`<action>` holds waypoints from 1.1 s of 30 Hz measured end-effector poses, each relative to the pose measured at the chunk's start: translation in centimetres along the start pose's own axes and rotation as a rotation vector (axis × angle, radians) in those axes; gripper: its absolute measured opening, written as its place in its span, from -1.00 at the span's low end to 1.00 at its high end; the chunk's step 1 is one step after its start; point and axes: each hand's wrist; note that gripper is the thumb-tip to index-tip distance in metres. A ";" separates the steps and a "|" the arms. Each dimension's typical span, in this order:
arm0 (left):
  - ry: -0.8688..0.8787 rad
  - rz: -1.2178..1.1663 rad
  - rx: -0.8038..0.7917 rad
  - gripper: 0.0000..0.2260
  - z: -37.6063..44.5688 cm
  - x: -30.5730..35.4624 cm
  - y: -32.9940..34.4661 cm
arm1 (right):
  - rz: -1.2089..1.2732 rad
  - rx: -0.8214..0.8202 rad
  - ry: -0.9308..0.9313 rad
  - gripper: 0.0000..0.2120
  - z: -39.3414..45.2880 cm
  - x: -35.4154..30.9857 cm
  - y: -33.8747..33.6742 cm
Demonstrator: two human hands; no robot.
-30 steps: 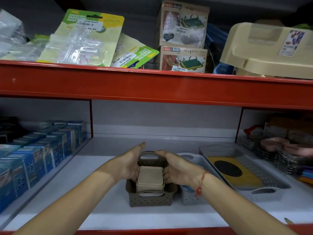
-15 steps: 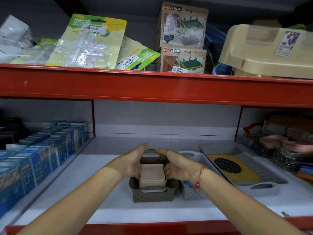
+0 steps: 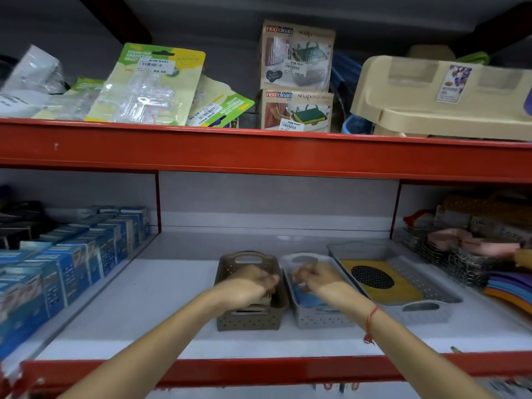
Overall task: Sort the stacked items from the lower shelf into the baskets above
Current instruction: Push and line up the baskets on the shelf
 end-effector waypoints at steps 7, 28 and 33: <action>0.183 0.397 -0.014 -0.70 -2.9 0.9 2.5 | -0.289 -0.051 -0.342 -0.68 -4.9 3.3 -2.4; 0.199 0.387 0.159 -0.70 -9.9 2.3 4.3 | -0.123 -0.055 -0.399 -0.76 -11.8 4.2 -3.3; 0.176 0.331 0.165 -0.77 -10.3 2.3 4.3 | -0.014 0.101 -0.388 -0.71 -11.5 4.5 -4.9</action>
Point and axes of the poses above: each hand's wrist, its own z-axis towards the middle knuckle, its own y-axis out of the palm, x = y × z, and after that the axes turned 11 degrees about x, right-handed
